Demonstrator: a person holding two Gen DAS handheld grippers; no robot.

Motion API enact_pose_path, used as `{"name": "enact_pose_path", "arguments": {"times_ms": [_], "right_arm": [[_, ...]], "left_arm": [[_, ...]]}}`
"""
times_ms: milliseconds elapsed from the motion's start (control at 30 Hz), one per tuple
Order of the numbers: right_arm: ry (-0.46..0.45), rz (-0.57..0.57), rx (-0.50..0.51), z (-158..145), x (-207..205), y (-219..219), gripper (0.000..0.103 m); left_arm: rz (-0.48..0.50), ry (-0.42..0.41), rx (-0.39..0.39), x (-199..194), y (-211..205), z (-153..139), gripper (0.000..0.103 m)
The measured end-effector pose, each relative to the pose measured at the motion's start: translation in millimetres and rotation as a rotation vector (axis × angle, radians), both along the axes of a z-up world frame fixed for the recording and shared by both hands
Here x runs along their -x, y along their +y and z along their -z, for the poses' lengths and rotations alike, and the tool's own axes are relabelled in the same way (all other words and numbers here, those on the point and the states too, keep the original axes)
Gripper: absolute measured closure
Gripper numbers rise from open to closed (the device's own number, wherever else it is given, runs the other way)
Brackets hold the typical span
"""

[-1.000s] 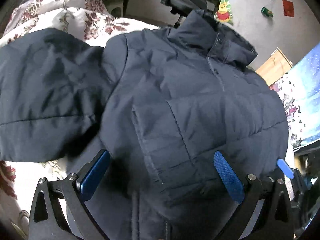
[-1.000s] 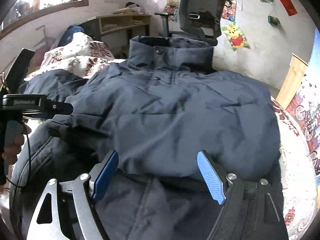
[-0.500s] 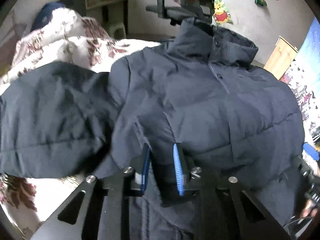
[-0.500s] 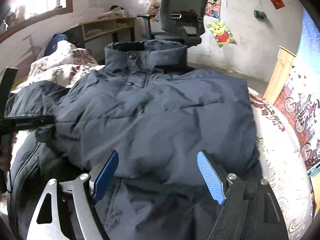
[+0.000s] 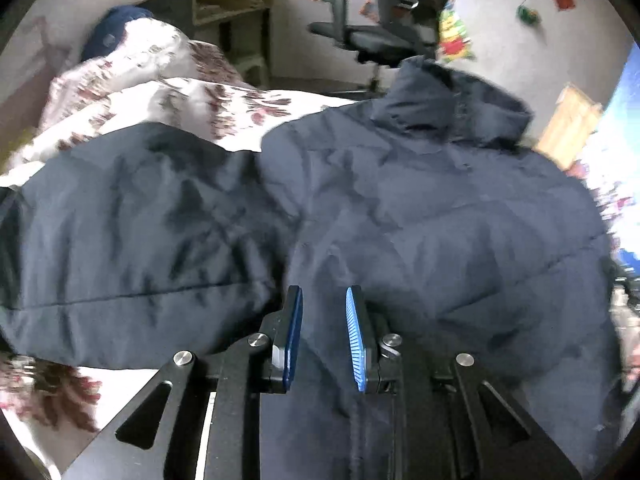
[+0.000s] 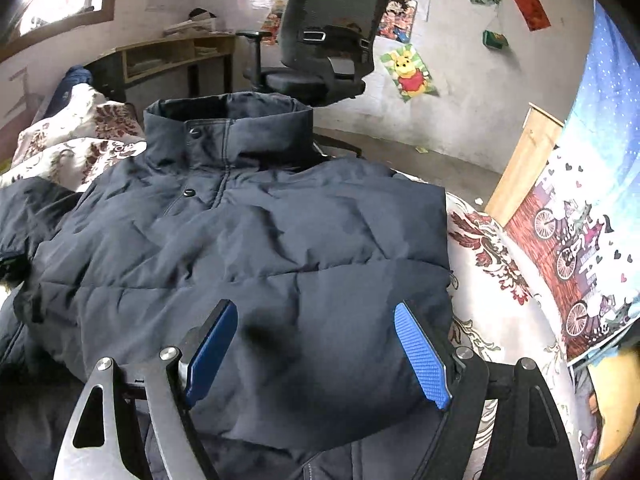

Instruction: Fold large clothes

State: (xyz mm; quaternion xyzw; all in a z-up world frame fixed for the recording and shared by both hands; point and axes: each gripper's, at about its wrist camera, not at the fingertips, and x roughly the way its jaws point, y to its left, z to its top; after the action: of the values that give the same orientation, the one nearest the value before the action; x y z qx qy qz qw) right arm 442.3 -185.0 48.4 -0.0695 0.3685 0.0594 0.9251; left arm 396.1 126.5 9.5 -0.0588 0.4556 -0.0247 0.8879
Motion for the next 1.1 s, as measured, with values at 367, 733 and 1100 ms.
{"name": "enact_pose_path", "arguments": {"times_ms": [367, 733, 1100], "right_arm": [[-0.042, -0.106, -0.024, -1, 15, 8, 0.018], [-0.009, 0.028, -0.114, -3, -7, -33, 0.015], [0.040, -0.057, -0.021, 25, -28, 11, 0.014]], "left_arm": [[0.027, 0.131, 0.203, -18, -3, 24, 0.042], [0.024, 0.012, -0.017, -15, -25, 9, 0.100], [-0.007, -0.025, -0.121, -4, -8, 10, 0.100]]}}
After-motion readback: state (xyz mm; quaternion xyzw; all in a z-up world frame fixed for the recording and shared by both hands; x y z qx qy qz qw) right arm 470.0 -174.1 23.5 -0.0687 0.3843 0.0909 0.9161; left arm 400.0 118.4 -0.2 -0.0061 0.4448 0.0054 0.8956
